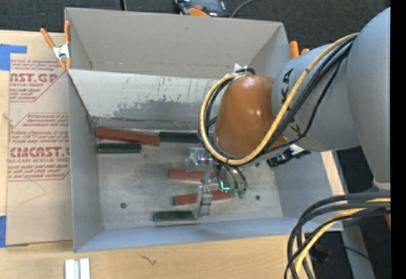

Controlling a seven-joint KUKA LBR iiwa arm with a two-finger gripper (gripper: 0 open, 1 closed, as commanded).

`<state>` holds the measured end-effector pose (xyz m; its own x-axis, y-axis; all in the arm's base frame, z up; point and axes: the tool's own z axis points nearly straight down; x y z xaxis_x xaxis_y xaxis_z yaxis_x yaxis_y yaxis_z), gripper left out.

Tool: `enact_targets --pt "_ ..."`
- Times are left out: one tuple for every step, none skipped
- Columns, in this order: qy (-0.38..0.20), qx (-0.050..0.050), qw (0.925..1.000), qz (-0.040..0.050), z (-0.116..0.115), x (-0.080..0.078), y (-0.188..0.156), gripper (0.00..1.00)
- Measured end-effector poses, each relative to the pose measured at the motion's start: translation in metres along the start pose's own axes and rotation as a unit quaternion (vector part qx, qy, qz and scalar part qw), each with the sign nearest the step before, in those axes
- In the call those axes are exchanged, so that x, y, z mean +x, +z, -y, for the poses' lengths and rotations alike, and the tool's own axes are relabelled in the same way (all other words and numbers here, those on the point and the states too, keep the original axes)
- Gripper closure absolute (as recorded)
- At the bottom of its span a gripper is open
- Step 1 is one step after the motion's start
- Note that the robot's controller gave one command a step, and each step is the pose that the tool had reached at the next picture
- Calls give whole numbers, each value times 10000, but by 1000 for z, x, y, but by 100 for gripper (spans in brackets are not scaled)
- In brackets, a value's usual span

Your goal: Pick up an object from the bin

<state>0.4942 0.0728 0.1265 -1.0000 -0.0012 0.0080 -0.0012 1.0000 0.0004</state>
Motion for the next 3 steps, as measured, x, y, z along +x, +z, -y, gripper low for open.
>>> enact_targets --pt "6 1 10000 38 39 -53 59 0" --pt "-15 -4 10000 13 37 -52 53 100" --pt "132 -9 9999 63 23 -55 13 100"
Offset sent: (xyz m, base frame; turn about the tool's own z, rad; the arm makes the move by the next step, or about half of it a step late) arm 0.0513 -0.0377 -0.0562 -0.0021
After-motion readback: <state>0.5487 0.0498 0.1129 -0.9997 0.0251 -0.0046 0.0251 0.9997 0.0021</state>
